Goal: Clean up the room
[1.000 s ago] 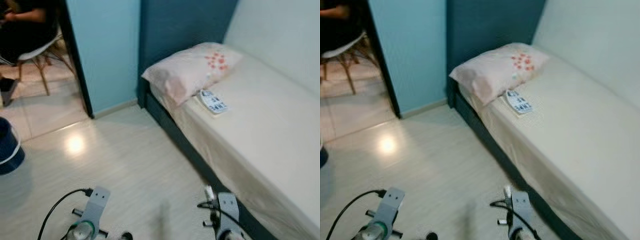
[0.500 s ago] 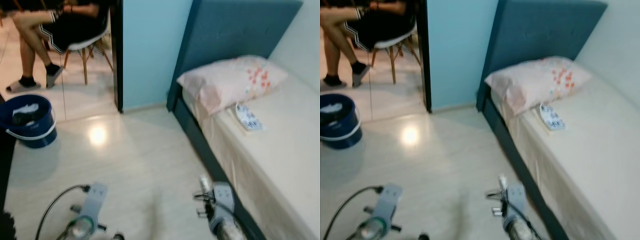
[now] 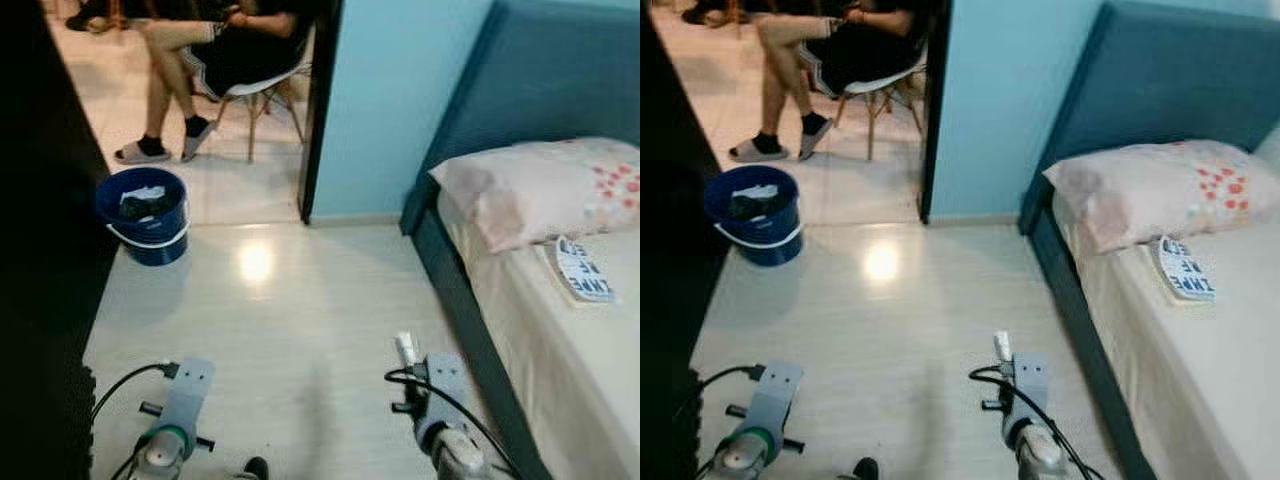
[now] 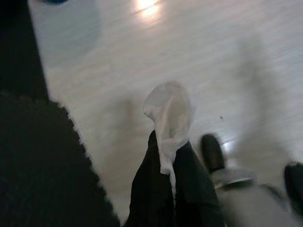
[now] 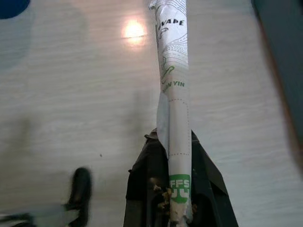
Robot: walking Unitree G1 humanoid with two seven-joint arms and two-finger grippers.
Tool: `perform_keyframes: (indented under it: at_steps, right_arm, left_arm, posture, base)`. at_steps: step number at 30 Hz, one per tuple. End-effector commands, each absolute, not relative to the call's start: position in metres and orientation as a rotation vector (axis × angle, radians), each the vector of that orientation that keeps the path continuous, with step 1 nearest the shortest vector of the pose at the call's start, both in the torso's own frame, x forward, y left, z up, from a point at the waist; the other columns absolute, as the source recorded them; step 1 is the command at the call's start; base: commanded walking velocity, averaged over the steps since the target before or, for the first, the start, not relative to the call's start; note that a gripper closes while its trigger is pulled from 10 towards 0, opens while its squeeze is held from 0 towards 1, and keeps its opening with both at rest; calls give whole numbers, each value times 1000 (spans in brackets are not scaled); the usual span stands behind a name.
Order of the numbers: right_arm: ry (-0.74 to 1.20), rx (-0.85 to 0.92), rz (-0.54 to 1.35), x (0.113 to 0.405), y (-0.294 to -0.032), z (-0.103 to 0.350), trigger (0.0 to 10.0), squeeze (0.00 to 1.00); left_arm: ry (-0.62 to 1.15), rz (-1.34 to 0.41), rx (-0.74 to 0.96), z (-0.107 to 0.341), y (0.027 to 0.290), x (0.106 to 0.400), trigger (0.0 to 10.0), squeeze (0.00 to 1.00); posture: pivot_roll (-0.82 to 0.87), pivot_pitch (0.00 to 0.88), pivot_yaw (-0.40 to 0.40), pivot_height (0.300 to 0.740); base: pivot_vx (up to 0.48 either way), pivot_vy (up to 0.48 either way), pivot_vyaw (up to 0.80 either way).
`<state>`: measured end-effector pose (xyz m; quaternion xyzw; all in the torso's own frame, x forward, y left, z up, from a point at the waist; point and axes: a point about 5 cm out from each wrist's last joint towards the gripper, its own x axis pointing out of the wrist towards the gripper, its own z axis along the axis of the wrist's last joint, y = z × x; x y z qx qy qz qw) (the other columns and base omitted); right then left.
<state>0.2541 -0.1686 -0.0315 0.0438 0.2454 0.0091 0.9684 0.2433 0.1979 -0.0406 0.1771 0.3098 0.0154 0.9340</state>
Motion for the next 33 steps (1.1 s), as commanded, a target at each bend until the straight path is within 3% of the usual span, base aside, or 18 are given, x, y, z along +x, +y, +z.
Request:
perform_keyframes:
  at_steps: [1,17,33]
  right_arm:
    - [472,113,13,258,-167,-28,10000,0]
    - [475,100,50,258,-164,-28,10000,0]
    - [436,108,99,264,-157,-22,10000,0]
  left_arm:
    - [633,35,374,-40,200,243,10000,0]
    - [625,33,392,-39,200,245,10000,0]
    - [618,44,392,-38,201,247,10000,0]
  posture:
    - [85,46,-61,719]
    - [87,35,-58,719]
    - [88,40,-54,719]
  base:
    - [458,0,0]
    - [458,0,0]
    - [458,0,768]
